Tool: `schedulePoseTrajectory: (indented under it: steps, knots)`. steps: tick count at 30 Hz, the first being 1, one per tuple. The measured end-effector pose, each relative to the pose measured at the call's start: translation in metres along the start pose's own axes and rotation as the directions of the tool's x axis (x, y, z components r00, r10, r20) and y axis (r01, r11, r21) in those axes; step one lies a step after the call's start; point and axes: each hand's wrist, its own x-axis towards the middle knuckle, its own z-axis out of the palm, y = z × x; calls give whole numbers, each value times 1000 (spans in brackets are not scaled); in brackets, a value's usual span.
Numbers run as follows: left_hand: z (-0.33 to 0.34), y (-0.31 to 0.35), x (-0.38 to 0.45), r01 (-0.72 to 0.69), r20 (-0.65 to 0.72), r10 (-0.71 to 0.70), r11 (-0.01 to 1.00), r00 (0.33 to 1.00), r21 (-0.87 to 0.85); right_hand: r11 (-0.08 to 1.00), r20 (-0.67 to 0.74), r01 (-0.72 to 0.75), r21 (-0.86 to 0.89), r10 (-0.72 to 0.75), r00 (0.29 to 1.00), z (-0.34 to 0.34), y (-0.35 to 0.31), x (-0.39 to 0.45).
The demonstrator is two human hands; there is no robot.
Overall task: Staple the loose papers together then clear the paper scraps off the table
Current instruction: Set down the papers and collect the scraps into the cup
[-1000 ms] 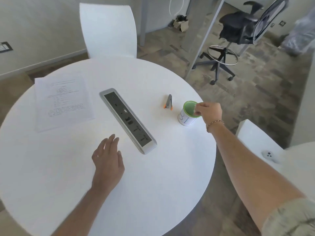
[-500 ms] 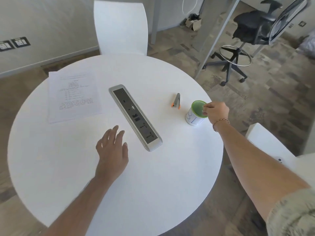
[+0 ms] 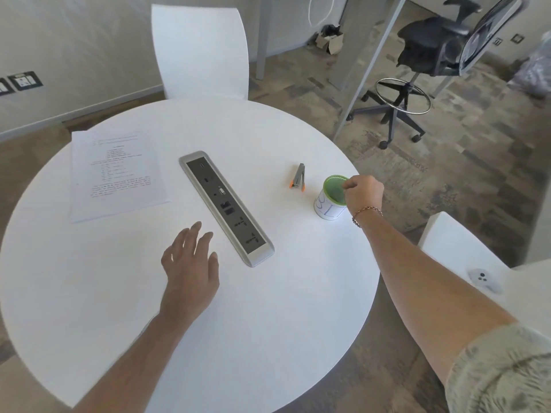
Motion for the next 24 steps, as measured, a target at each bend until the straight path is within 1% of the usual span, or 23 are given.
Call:
schedulePoseTrajectory:
  steps: [5,10,15,20,24]
  knots:
    - [4,7,1,-13,-14,13,1000,1000,6,1000,-16,23,-21,-23,1000,-2,3,0]
    - [7,15,1,-38,-19,38,999,999,-2,994,-13,102,-40,-103,995,2,8,-2]
    - [7,19,-1,-30,-10,30,1000,999,-3,979,-77,200,-34,-202,976,10,3,-14]
    - [4,9,-10,-6,-31,7,1000,999,27,930,-133,357,84,-345,929,33,-17,-51]
    - [4,-6,-19,-9,-46,11,999,999,45,885,-65,433,168,-429,901,65,-33,-98]
